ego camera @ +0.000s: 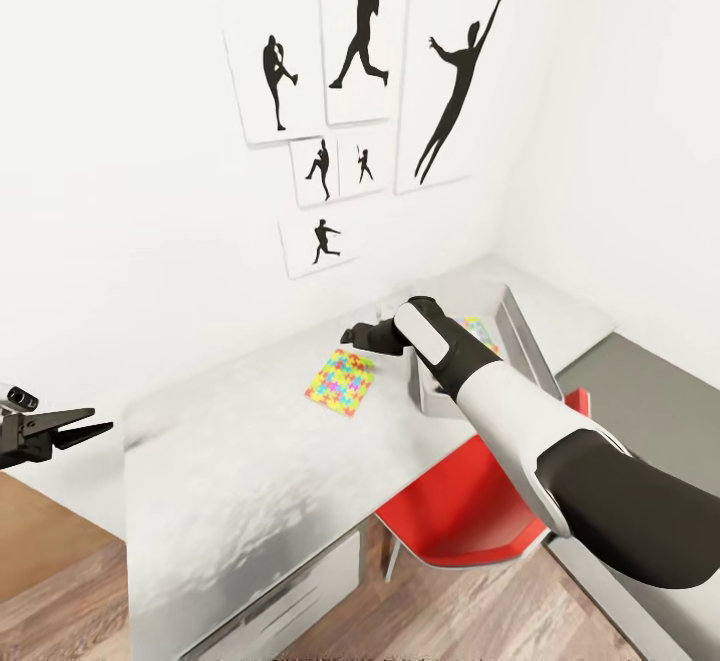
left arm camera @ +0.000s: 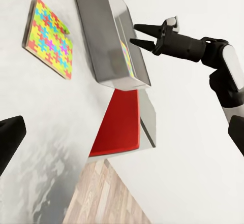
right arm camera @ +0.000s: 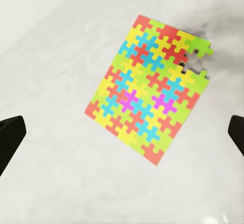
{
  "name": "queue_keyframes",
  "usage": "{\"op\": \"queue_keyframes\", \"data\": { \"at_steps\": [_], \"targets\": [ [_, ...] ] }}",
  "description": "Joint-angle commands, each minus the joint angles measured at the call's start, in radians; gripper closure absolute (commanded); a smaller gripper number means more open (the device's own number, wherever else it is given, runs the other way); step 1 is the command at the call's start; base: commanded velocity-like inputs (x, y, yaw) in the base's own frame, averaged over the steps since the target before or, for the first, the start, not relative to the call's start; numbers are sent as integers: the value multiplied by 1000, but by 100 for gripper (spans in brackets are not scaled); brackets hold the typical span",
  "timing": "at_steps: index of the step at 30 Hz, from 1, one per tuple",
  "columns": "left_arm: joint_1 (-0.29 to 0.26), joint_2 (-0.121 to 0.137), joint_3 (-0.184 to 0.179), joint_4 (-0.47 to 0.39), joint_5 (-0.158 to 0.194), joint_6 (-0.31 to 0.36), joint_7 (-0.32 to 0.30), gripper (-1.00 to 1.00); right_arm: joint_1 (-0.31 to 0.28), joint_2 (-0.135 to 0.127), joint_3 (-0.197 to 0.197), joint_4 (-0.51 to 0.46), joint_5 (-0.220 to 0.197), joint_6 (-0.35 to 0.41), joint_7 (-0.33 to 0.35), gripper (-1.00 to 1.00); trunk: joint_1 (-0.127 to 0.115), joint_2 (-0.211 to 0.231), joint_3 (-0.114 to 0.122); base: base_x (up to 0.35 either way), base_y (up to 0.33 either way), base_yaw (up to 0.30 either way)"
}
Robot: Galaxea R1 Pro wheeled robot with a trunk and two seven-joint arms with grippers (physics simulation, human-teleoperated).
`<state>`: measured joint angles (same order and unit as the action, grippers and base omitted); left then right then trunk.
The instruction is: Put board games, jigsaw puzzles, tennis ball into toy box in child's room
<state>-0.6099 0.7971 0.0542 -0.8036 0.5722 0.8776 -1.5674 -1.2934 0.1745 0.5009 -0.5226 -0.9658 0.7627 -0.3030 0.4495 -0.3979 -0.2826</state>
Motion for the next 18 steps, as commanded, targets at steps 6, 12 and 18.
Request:
{"op": "queue_keyframes", "data": {
  "at_steps": [6, 12, 18],
  "targets": [
    [-1, 1, -1, 0, 0, 11, -3, -100, -1, 0, 4, 0, -11, -20, -9, -100, 1, -2, -12, 0, 0, 0],
    [-1, 1, -1, 0, 0, 11, -3, -100, -1, 0, 5, 0, -11, -26, -9, -100, 1, -2, -22, 0, 1, 0],
    [-1, 1, -1, 0, 0, 11, -3, -100, -1, 0, 5, 0, -8, -26, -8, -100, 1, -2, -31, 9, 71, 0]
  ]
}}
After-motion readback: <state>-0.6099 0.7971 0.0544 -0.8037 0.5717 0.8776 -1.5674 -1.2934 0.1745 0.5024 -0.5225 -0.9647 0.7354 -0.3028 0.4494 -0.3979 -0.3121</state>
